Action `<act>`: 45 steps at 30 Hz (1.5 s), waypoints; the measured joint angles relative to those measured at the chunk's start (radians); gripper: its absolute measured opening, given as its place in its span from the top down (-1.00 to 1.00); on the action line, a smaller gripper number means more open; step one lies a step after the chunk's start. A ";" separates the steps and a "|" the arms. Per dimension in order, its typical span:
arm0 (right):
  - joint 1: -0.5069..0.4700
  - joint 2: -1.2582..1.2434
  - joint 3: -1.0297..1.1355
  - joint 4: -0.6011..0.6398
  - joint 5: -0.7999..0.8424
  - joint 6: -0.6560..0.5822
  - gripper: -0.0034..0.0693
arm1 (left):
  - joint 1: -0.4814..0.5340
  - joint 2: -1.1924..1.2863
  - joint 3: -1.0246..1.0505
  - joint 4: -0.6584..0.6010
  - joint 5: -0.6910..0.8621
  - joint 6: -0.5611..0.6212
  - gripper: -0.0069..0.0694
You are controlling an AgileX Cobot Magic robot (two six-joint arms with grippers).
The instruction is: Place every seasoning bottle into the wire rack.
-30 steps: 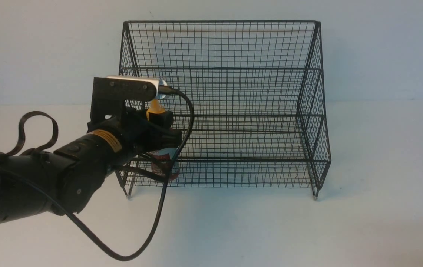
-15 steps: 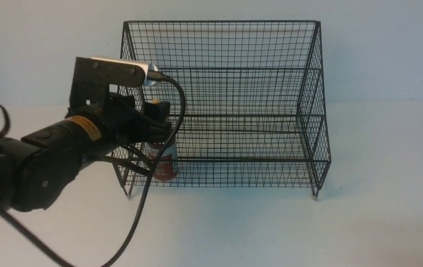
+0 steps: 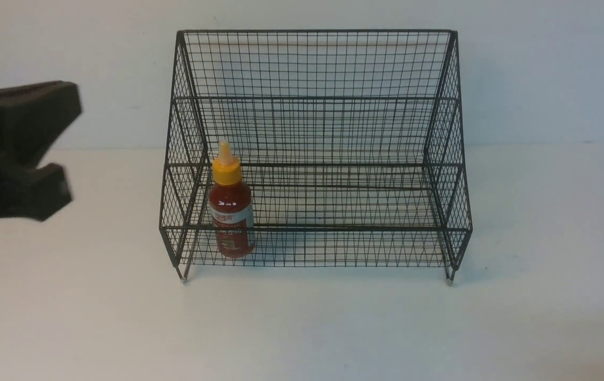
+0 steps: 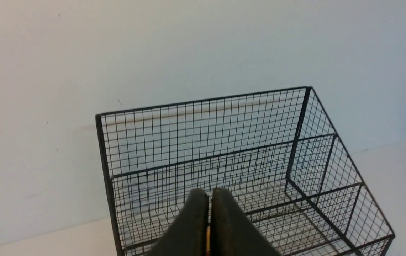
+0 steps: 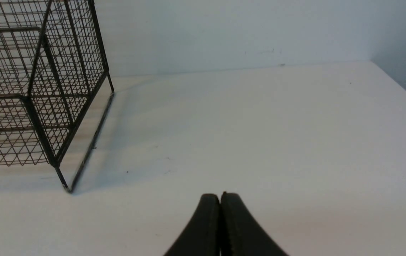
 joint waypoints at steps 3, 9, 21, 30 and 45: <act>0.000 0.000 0.000 -0.001 0.000 0.000 0.95 | 0.000 -0.093 0.000 0.000 0.050 0.000 0.83; 0.000 0.000 0.000 -0.001 0.000 0.000 0.95 | 0.000 -0.206 0.000 0.000 0.071 0.001 0.83; 0.000 0.000 0.000 -0.001 0.000 0.000 0.95 | 0.026 -0.293 0.043 0.032 0.224 0.029 0.83; 0.000 0.000 0.000 -0.001 0.000 0.000 0.95 | 0.226 -0.512 0.419 0.028 0.189 0.053 0.83; 0.000 0.000 0.000 0.000 -0.001 0.000 0.95 | 0.312 -0.669 0.785 0.026 0.113 0.054 0.83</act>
